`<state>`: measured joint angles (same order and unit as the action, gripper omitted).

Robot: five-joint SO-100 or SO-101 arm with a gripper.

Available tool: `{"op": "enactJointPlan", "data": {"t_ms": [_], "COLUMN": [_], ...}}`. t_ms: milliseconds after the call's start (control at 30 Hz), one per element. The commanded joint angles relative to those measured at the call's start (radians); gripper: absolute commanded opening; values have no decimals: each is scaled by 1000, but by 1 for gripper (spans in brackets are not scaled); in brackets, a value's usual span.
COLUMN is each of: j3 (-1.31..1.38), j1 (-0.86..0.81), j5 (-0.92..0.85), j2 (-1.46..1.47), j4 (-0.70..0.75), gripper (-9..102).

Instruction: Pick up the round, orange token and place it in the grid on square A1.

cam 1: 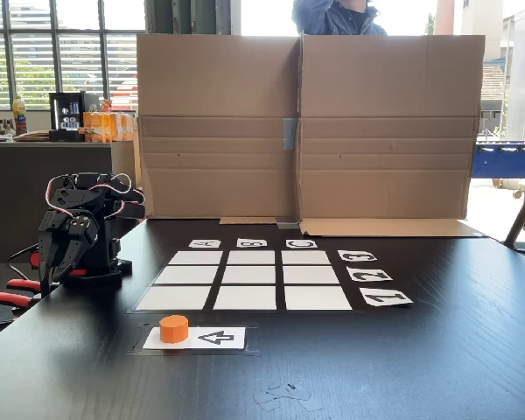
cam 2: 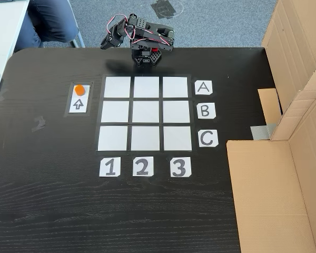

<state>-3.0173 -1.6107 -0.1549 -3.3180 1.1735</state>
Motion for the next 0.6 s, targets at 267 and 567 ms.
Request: {"op": "enactJointPlan", "data": {"t_ms": [267,567], "j3": [84,423], "j1": [3,35], "j5": [-9,-3], "j2": [130,491], "j4": [-83,-25], "gripper": [9,10]}}
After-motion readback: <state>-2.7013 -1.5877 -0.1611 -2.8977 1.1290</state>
